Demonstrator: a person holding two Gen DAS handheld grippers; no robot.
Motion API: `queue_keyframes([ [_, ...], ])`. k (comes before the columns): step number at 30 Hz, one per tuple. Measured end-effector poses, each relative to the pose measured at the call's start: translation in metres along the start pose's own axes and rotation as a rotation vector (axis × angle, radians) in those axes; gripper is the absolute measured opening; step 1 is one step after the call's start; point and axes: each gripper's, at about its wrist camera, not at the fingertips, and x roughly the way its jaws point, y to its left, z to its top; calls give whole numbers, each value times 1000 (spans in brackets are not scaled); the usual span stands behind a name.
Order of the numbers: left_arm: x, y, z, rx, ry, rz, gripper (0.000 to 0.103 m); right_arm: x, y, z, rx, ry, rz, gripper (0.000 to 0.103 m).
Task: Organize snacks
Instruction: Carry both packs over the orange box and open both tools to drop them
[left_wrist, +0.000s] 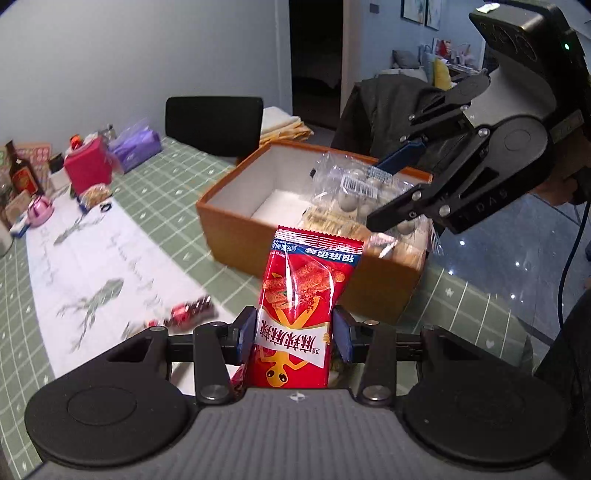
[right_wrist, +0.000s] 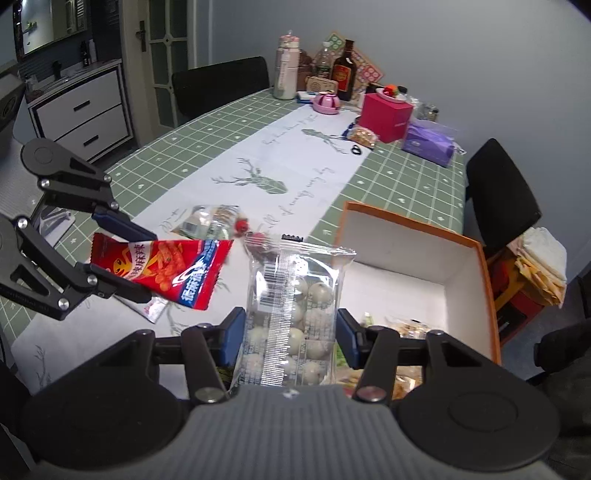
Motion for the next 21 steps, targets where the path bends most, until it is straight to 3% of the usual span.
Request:
queue_keyframes([
  [11,60,-21,66,18,-18,-64,50,-9,-67,-12,76,8,-90,52],
  [21,102,-19,101,6,-1,-77,50,15,-120,-12,163,47,-137,52],
])
